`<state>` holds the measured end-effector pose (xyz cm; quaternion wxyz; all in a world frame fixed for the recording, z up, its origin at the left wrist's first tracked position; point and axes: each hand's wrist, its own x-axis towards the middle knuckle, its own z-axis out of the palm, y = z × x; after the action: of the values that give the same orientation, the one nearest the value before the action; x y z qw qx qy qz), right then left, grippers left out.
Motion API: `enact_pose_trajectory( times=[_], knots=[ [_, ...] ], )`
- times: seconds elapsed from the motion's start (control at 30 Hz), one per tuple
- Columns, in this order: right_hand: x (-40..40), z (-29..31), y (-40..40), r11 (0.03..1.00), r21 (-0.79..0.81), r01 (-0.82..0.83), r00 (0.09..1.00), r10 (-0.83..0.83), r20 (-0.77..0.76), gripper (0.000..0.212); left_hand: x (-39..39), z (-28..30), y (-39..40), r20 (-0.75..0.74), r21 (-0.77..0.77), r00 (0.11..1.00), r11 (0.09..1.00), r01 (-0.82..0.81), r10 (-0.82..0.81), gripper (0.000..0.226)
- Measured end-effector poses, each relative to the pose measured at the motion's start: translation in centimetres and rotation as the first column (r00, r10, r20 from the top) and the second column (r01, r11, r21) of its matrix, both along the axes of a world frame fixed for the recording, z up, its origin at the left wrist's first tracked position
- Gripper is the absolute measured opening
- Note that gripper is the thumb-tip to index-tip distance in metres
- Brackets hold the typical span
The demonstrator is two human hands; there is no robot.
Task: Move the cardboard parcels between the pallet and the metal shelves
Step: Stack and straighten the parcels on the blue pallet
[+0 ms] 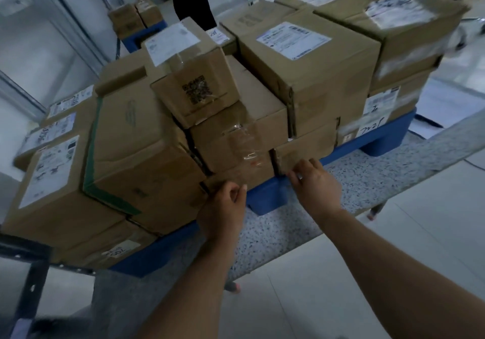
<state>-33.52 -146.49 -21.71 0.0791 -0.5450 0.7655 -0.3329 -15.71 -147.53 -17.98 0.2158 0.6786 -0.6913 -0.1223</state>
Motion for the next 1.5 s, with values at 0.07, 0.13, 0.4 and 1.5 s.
enact_pose_trajectory(
  times=[0.07, 0.13, 0.4, 1.5],
  knots=[
    [-2.3, -0.1, -0.5, 1.0, 0.006, -0.019, 0.999, 0.019, -0.044, 0.026, -2.1, -0.5, -0.5, -0.045, -0.025, 0.998, 0.999, -0.035, 0.034, 0.027],
    [-3.8, -0.3, -0.9, 0.999, 0.003, -0.051, 0.996, 0.051, -0.068, 0.025, -3.8, -1.0, -1.0, -0.063, -0.053, 0.995, 0.995, -0.081, 0.078, 0.026],
    [-5.8, -1.0, -2.6, 0.991, -0.006, -0.134, 0.984, 0.133, -0.117, 0.027, -5.7, -1.8, -0.9, -0.053, -0.135, 0.984, 0.975, -0.177, 0.172, 0.024],
    [-5.6, 9.9, -1.6, 0.968, -0.165, -0.188, 0.982, 0.18, -0.064, 0.029, -4.5, 10.3, 0.9, 0.017, -0.464, 0.993, 0.878, 0.112, -0.118, 0.019]
  ],
)
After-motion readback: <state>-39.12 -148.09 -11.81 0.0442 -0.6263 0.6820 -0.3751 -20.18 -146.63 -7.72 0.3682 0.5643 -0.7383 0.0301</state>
